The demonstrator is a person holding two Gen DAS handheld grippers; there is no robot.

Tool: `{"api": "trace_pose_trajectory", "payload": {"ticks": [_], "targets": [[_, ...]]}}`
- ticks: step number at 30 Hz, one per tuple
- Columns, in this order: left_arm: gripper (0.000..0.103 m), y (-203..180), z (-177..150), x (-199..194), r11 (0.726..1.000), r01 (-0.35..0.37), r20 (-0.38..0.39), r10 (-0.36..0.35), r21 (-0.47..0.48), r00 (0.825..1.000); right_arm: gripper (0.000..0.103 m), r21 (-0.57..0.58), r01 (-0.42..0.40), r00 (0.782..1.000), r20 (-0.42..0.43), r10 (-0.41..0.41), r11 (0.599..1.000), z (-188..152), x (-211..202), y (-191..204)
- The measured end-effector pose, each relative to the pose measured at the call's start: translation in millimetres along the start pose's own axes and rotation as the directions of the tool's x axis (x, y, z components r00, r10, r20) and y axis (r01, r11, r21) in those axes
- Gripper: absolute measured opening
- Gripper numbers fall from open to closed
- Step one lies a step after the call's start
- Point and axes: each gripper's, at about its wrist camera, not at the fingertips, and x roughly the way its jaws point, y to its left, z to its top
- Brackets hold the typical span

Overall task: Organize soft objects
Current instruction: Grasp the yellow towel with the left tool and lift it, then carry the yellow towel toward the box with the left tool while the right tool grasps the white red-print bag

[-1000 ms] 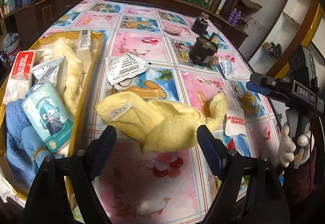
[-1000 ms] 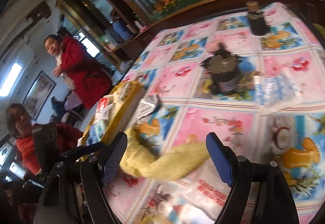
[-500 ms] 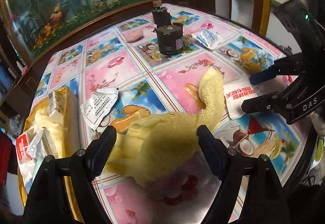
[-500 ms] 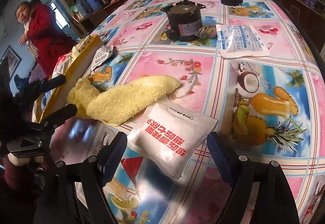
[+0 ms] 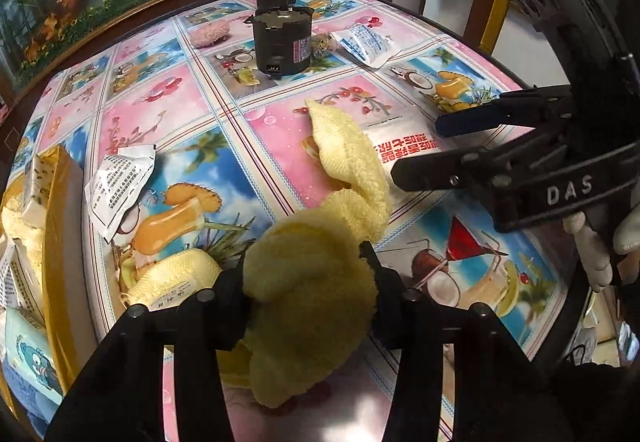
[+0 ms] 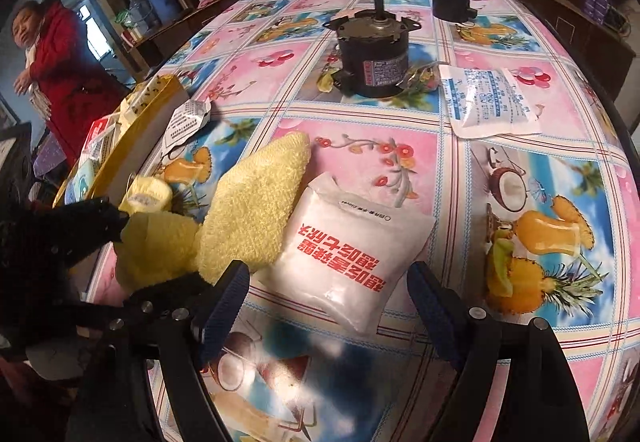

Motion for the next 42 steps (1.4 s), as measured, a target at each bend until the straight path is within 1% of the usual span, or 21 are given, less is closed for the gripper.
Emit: {"api": "trace_pose_trajectory", "payload": {"ticks": [2, 5, 7, 10, 11, 12, 13, 15, 20, 22, 25, 26, 27, 29, 30, 31, 32, 34, 37, 40, 42], "targets": [[0.047, 0, -3, -4, 1.0, 0.011, 0.004, -0.011, -0.01, 1.0, 0.083, 0.028, 0.012, 1.0, 0.005, -0.012, 1.0, 2, -3, -6], [0.055, 0, -3, -3, 1.0, -0.029, 0.021, 0.029, 0.006, 0.999, 0.083, 0.044, 0.031, 1.0, -0.007, -0.03, 0.999, 4, 1, -8], [0.069, -1, 0, 4, 0.998, -0.058, 0.017, 0.058, 0.016, 0.998, 0.083, 0.038, 0.057, 0.998, -0.006, -0.057, 0.998, 5, 5, -5], [0.07, -5, 1, 14, 0.999, -0.042, 0.013, 0.042, 0.017, 0.999, 0.083, 0.027, 0.104, 0.995, 0.0, -0.104, 0.994, 8, 9, 1], [0.063, -5, 2, 15, 1.0, -0.017, 0.014, 0.017, -0.004, 1.0, 0.083, 0.027, 0.116, 0.993, 0.002, -0.116, 0.993, 9, 10, 2], [0.045, -5, 3, 14, 1.0, -0.015, 0.024, 0.015, -0.017, 1.0, 0.083, 0.03, 0.116, 0.993, 0.005, -0.117, 0.993, 10, 10, 2], [0.042, -5, 4, 13, 1.0, -0.01, 0.022, 0.011, -0.027, 1.0, 0.083, 0.036, 0.107, 0.994, 0.006, -0.107, 0.994, 10, 10, 1], [0.042, -1, 4, 10, 0.998, 0.011, 0.032, -0.009, -0.068, 0.999, 0.083, 0.044, 0.091, 0.996, 0.006, -0.091, 0.995, 9, 8, -2], [0.042, 16, -6, -8, 0.988, 0.006, 0.057, 0.003, -0.156, 0.998, 0.083, 0.011, 0.071, 0.997, 0.002, -0.071, 0.997, 2, 3, -3], [0.043, 23, -10, -11, 0.982, 0.0, 0.063, 0.012, -0.189, 0.998, 0.084, -0.002, 0.09, 0.996, 0.002, -0.09, 0.996, 1, 5, -1], [0.044, 29, -15, -4, 0.974, -0.029, 0.038, 0.039, -0.225, 0.999, 0.085, -0.014, 0.125, 0.992, 0.002, -0.125, 0.992, 6, 11, 7], [0.044, 30, -17, -2, 0.972, -0.023, 0.034, 0.031, -0.234, 0.999, 0.087, -0.019, 0.134, 0.991, 0.001, -0.134, 0.991, 7, 14, 10], [0.044, 29, -18, -2, 0.972, -0.024, 0.049, 0.036, -0.233, 0.998, 0.091, -0.029, 0.14, 0.99, -0.002, -0.141, 0.99, 9, 18, 15], [0.044, 30, -19, -5, 0.969, -0.012, 0.052, 0.026, -0.246, 0.998, 0.092, -0.084, 0.193, 0.981, 0.0, -0.193, 0.978, 8, 25, 27], [0.043, 31, -20, -8, 0.967, -0.002, 0.063, 0.019, -0.256, 0.998, 0.088, -0.11, 0.202, 0.979, 0.024, -0.2, 0.973, 5, 25, 33], [0.043, 31, -21, -13, 0.966, 0.002, 0.078, 0.019, -0.26, 0.997, 0.081, -0.12, 0.185, 0.983, 0.023, -0.184, 0.975, 4, 24, 36], [0.043, 31, -21, -19, 0.965, 0.002, 0.092, 0.023, -0.262, 0.995, 0.072, -0.126, 0.178, 0.984, 0.026, -0.176, 0.976, 2, 21, 38], [0.043, 32, -22, -33, 0.961, 0.018, 0.131, 0.019, -0.277, 0.991, 0.047, -0.119, 0.155, 0.988, 0.031, -0.153, 0.981, -1, 13, 39], [0.043, 35, -24, -59, 0.952, 0.05, 0.2, 0.012, -0.303, 0.98, 0.045, -0.095, 0.127, 0.992, 0.04, -0.123, 0.987, -7, 1, 33], [0.043, 41, -29, -89, 0.938, 0.089, 0.268, 0.005, -0.334, 0.963, 0.045, -0.082, 0.112, 0.993, 0.055, -0.108, 0.99, -13, -10, 31], [0.043, 49, -35, -109, 0.929, 0.099, 0.303, 0.015, -0.357, 0.953, 0.044, -0.069, 0.103, 0.992, 0.077, -0.098, 0.992, -16, -21, 32]]}}
